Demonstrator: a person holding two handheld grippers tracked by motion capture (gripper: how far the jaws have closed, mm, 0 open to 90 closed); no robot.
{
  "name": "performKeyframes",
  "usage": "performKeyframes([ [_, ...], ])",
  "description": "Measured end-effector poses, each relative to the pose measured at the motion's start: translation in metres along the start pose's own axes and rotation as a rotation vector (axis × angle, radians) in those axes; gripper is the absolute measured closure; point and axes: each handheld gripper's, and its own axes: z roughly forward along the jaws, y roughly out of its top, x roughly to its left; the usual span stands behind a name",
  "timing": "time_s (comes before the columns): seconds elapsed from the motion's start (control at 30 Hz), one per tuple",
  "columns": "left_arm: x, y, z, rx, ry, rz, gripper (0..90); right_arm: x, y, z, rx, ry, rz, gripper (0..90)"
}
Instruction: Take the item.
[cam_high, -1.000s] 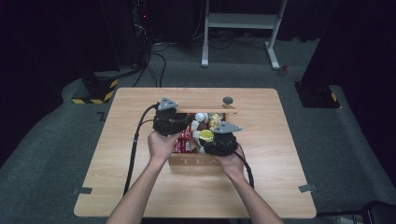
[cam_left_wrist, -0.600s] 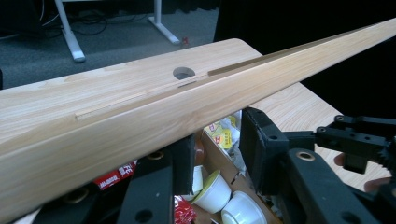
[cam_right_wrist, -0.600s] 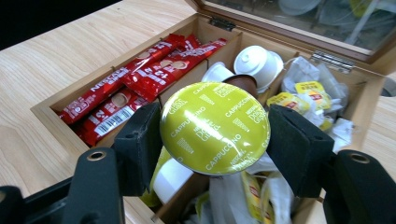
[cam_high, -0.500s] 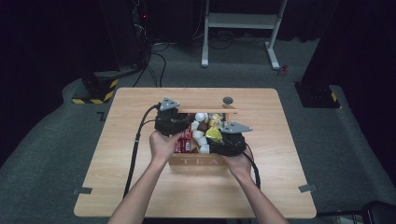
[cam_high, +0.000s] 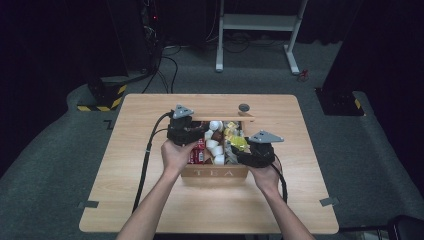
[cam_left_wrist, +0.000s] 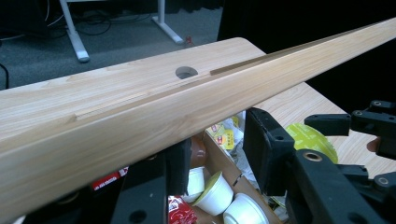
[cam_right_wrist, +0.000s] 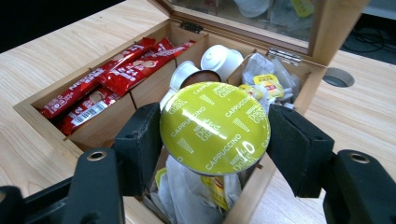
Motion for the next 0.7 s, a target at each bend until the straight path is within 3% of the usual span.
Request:
performKeyframes([
  [0.7,0.000,0.000,0.001,0.002,-0.007,-0.006,60.1,-0.027,-0.011,-0.024,-0.017,-0.056,0.045,37.0],
])
